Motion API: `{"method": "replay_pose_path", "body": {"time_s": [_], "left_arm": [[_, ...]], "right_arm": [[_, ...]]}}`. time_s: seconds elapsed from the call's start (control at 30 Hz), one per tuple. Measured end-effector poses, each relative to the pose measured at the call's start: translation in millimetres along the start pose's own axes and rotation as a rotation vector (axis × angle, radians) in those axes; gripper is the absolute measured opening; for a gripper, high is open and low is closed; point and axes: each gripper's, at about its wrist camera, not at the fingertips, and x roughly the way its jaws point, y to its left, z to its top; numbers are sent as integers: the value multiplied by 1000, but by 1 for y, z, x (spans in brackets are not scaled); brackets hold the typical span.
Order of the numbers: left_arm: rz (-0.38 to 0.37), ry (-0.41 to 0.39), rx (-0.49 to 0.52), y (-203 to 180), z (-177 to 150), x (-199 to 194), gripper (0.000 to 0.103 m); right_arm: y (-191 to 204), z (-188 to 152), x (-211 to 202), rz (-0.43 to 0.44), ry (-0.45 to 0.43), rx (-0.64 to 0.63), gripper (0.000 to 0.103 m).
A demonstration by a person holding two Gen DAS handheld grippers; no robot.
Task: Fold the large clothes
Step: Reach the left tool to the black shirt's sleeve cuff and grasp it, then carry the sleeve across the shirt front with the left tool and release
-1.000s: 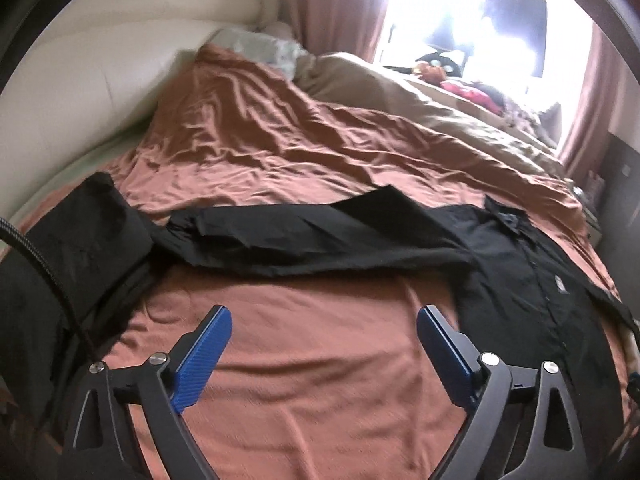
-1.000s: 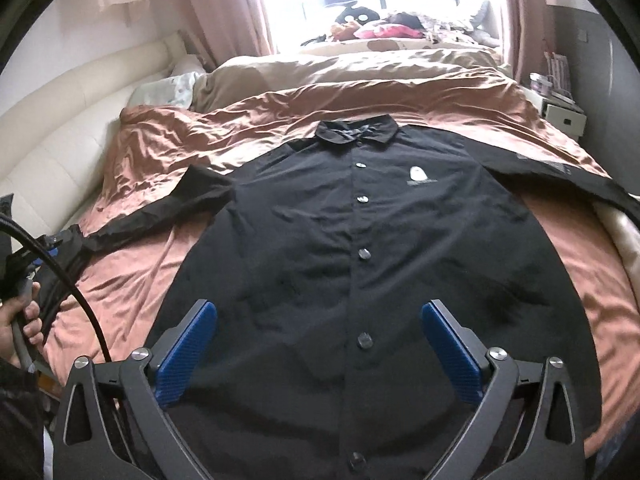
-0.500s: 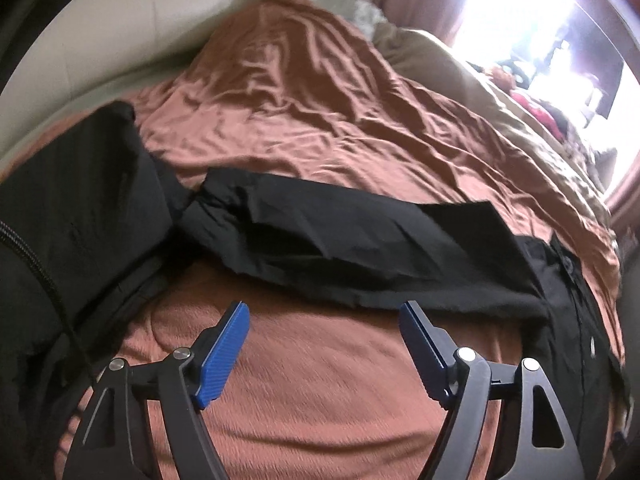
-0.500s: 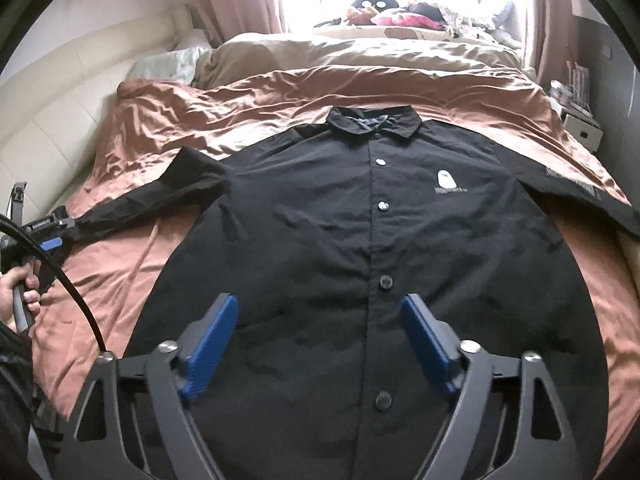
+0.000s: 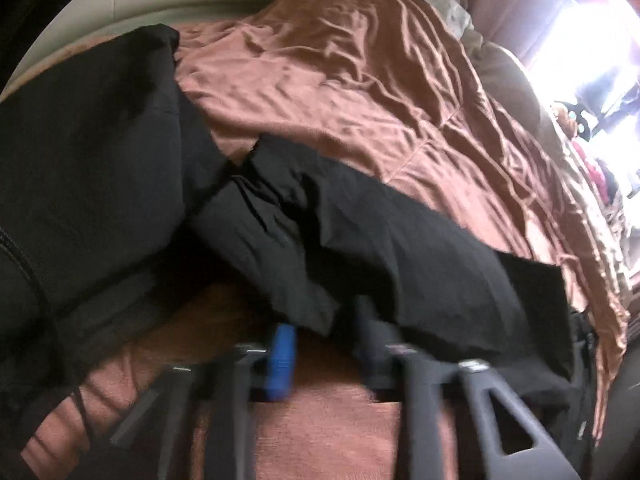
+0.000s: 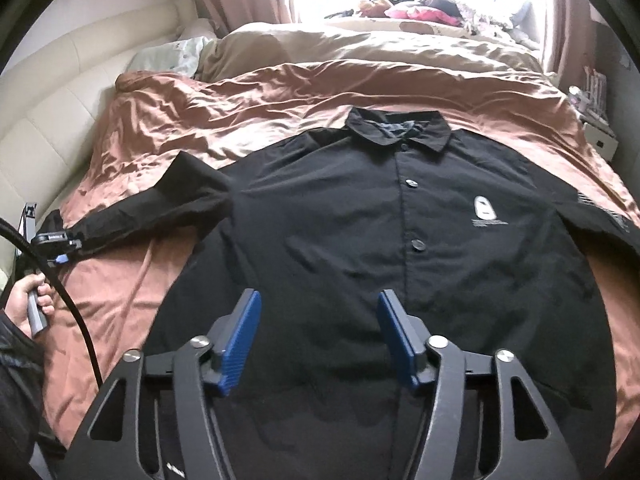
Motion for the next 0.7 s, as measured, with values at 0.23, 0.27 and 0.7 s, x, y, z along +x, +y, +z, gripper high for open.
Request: {"method": "replay_pose_path", "body": {"time_s": [0.23, 0.27, 0.7], "left_arm": [[-90, -90, 65, -24, 15, -44, 7], [-101, -101, 76, -28, 19, -52, 6], [-301, -252, 276, -117, 63, -154, 4]], "right_arm": [[0, 29, 45, 46, 20, 44, 51], [0, 33, 53, 56, 21, 52, 51], [12, 78, 169, 175, 92, 162, 39]]}}
